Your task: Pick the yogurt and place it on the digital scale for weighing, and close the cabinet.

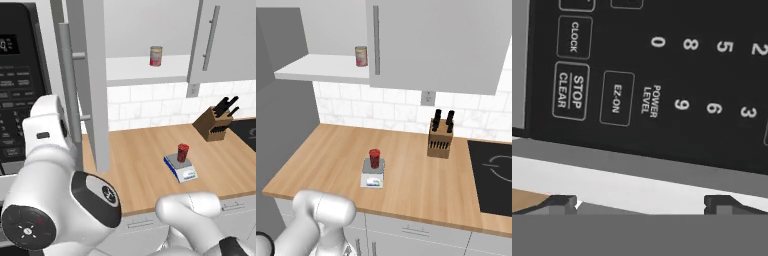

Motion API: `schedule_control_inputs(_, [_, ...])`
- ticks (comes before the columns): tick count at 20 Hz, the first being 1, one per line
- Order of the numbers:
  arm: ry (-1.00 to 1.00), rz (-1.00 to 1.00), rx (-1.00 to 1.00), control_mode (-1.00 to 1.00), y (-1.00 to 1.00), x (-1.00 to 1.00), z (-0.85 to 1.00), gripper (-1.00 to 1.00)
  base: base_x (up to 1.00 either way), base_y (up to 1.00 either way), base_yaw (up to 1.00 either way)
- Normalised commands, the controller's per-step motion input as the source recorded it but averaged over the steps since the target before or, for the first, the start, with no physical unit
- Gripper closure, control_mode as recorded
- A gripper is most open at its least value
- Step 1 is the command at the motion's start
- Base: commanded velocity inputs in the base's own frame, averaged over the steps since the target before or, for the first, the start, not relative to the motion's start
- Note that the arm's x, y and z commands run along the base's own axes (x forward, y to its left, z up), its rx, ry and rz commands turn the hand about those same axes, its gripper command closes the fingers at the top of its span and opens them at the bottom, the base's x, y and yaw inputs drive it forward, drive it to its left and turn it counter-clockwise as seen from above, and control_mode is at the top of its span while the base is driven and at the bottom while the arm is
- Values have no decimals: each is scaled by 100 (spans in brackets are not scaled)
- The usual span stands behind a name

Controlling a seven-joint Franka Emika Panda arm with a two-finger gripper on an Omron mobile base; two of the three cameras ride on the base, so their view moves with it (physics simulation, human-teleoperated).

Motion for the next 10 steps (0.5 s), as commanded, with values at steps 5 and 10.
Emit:
schedule_control_inputs(5, [8,5,1,-100,-36,100,-53,-100,0,0,0])
schedule_control_inputs(10, [15,1,5,-100,-77,92,-33,-100,0,0,0])
